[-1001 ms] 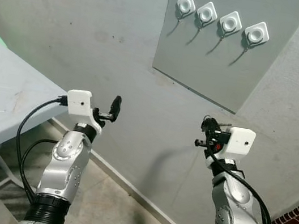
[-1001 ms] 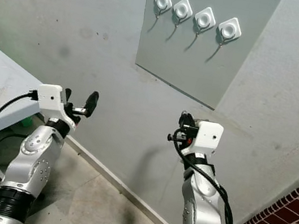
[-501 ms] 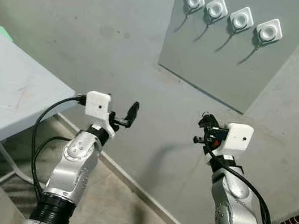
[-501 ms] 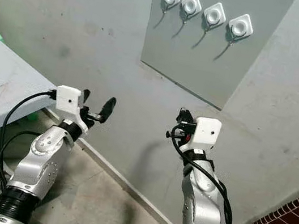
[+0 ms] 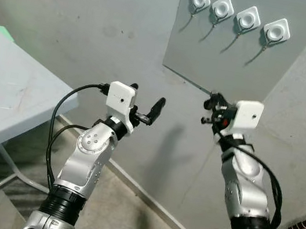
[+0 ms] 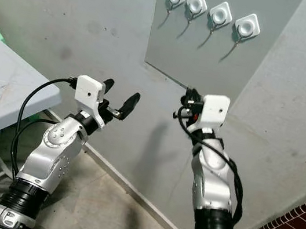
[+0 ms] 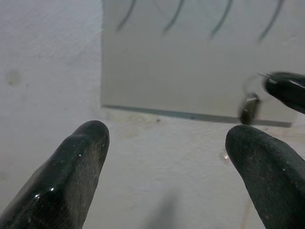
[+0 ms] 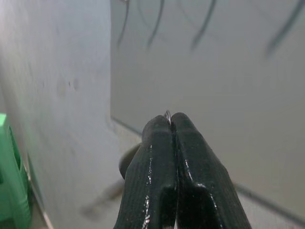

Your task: Hang keys on a hook

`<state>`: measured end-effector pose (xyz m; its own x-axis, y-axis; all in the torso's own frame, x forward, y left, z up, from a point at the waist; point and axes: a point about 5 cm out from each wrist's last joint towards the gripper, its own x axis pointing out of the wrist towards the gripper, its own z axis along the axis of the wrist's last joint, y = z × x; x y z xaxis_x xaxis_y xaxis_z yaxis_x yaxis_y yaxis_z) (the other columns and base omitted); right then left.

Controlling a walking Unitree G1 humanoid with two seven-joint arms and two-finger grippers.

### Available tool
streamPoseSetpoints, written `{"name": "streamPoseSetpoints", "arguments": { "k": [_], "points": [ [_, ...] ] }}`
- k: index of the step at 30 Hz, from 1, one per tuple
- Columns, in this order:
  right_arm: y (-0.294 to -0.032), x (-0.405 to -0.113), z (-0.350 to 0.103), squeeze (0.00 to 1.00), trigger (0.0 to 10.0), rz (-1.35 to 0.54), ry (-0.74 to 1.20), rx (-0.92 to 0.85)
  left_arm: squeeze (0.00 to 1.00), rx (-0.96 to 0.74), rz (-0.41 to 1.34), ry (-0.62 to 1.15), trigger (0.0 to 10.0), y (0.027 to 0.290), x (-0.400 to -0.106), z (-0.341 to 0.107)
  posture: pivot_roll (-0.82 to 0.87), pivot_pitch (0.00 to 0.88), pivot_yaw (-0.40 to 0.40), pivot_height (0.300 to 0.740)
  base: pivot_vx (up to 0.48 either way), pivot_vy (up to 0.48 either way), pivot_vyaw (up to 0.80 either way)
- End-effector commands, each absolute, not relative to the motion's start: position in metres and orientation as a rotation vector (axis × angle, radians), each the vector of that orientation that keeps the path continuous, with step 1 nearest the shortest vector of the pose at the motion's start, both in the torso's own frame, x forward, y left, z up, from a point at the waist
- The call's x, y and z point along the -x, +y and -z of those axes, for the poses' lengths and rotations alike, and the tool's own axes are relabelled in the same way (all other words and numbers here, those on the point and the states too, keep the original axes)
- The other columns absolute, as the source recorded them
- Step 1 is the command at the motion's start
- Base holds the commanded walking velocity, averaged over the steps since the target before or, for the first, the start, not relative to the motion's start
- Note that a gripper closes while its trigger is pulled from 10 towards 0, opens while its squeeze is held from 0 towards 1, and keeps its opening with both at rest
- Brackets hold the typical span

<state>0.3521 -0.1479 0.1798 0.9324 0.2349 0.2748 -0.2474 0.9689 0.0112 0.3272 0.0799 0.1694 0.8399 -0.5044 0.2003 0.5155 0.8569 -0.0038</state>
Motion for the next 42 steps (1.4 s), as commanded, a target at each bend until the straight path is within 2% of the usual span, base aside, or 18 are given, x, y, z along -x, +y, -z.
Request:
{"name": "streamPoseSetpoints", "arguments": {
  "k": [1,12,23,42],
  "points": [
    [-0.151,-0.357,-0.189,0.00,10.0,-0.242,-0.307,-0.061,0.00,0.025,0.591,-0.238,10.0,0.074,-0.326,-0.184,0.02,0.000,-0.045,0.702,0.000,0.000,0.00],
    [-0.155,-0.366,-0.215,0.00,10.0,-0.273,-0.425,-0.109,0.00,0.024,0.663,-0.320,10.0,0.064,-0.317,-0.211,0.02,0.000,-0.045,0.702,0.000,0.000,0.00],
    [-0.162,-0.372,-0.242,0.00,10.0,-0.262,-0.505,-0.166,0.00,0.031,0.683,-0.327,10.0,0.061,-0.315,-0.219,0.02,0.000,-0.044,0.702,0.000,0.000,0.00],
    [-0.169,-0.386,-0.256,0.00,10.0,-0.124,-0.481,-0.261,0.00,0.041,0.679,-0.320,10.0,0.061,-0.312,-0.221,0.03,0.000,-0.050,0.702,0.000,0.000,0.00]
  ]
}}
